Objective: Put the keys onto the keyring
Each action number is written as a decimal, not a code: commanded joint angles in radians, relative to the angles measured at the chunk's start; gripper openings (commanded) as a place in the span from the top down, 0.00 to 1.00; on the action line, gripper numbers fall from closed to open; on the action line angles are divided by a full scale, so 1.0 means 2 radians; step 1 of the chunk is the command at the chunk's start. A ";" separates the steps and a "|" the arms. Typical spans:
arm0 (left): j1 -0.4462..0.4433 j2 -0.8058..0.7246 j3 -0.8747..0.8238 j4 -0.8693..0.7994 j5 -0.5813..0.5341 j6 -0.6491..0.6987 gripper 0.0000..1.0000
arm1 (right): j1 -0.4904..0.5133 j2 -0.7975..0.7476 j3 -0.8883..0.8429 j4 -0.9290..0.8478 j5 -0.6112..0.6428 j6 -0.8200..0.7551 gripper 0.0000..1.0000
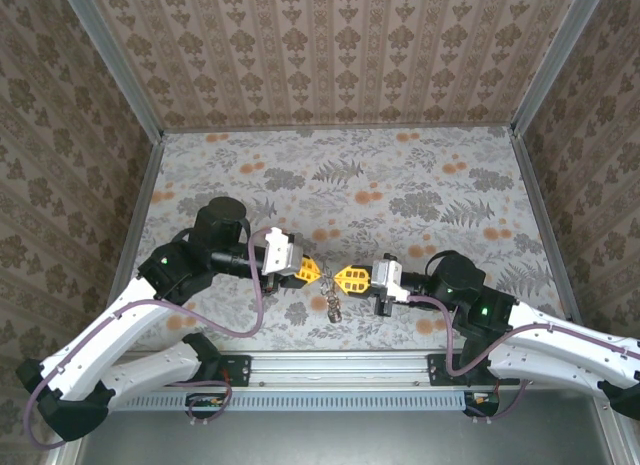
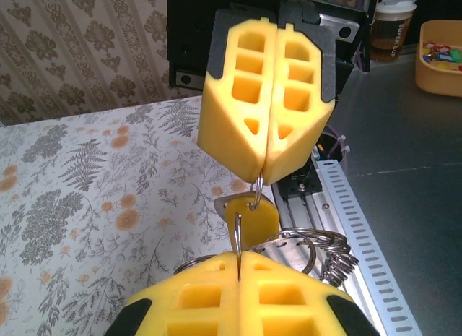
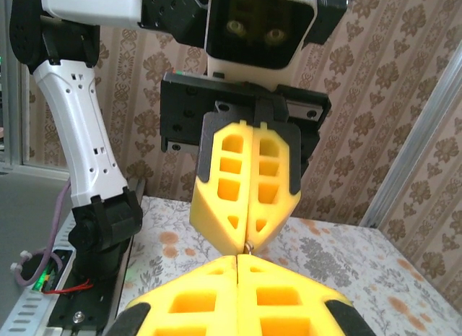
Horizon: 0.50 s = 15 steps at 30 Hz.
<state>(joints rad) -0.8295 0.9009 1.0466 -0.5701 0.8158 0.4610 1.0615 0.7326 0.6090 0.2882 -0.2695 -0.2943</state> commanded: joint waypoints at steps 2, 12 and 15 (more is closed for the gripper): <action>0.002 -0.001 0.014 -0.002 0.019 0.006 1.00 | 0.004 0.002 0.009 0.023 0.008 -0.019 1.00; 0.003 -0.003 0.015 -0.003 0.023 0.007 1.00 | 0.003 0.008 0.009 0.019 0.013 -0.024 1.00; 0.002 -0.005 0.016 -0.004 0.024 0.007 1.00 | 0.003 0.008 0.008 0.019 0.018 -0.026 1.00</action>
<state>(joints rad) -0.8295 0.9024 1.0470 -0.5777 0.8196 0.4610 1.0615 0.7528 0.6090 0.2913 -0.2604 -0.3233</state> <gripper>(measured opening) 0.054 0.062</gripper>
